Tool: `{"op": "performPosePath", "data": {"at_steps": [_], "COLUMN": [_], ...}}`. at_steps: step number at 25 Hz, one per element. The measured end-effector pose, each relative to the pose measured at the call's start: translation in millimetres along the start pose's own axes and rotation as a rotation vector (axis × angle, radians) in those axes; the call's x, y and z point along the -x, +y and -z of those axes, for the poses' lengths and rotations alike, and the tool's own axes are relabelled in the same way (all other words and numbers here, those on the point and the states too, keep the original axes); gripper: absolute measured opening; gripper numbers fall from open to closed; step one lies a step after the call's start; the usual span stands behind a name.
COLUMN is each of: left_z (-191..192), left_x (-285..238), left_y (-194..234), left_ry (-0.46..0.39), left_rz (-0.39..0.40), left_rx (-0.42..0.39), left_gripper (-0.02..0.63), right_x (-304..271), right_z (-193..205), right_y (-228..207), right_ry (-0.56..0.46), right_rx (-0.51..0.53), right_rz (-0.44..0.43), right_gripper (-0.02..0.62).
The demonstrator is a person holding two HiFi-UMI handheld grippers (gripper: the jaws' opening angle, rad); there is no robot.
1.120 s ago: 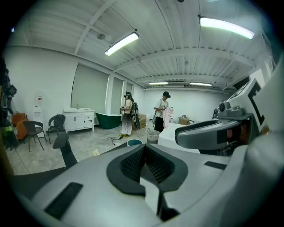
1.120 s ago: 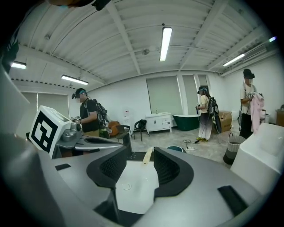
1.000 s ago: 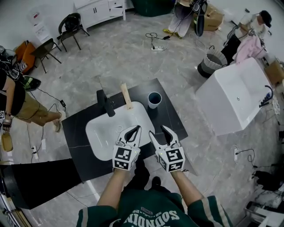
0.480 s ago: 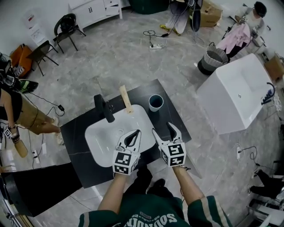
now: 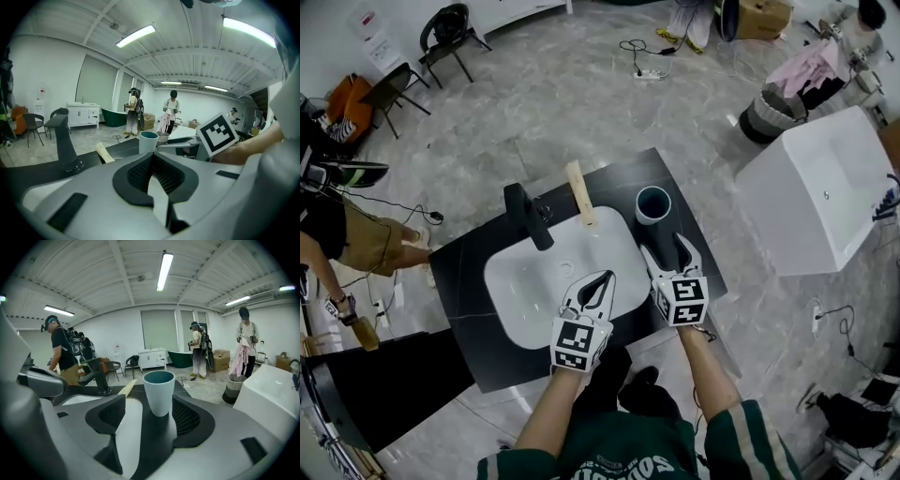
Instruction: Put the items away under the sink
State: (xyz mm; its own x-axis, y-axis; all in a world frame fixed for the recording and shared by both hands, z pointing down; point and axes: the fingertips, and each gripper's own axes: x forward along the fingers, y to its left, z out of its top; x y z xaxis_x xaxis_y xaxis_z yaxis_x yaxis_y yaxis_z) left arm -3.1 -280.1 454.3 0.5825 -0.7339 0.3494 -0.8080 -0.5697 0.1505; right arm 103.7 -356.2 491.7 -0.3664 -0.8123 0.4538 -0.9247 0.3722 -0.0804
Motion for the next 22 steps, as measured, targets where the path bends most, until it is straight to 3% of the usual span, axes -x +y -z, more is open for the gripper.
{"op": "performPosePath", "data": {"at_steps": [5,13,22], "left_z": [19,52,70], "left_x": [-4,7,9], "left_y": [1,11,19], "left_ry": [0.027,0.088,0.117], "left_rz": [0.012,0.018,0.0], "left_rx": [0.008,0.016,0.05], "left_gripper": [0.011,0.011,0.011], "right_x": [-31,-61,-80], "right_z": [12,-1,-7], "right_y": [-17,-27,-28], "right_ry": [-0.006,-0.081,-0.095], "right_rx": [-0.014,-0.022,0.009], "right_rz": [0.033,0.055,0.064], "right_gripper": [0.301,0.304,0.304]}}
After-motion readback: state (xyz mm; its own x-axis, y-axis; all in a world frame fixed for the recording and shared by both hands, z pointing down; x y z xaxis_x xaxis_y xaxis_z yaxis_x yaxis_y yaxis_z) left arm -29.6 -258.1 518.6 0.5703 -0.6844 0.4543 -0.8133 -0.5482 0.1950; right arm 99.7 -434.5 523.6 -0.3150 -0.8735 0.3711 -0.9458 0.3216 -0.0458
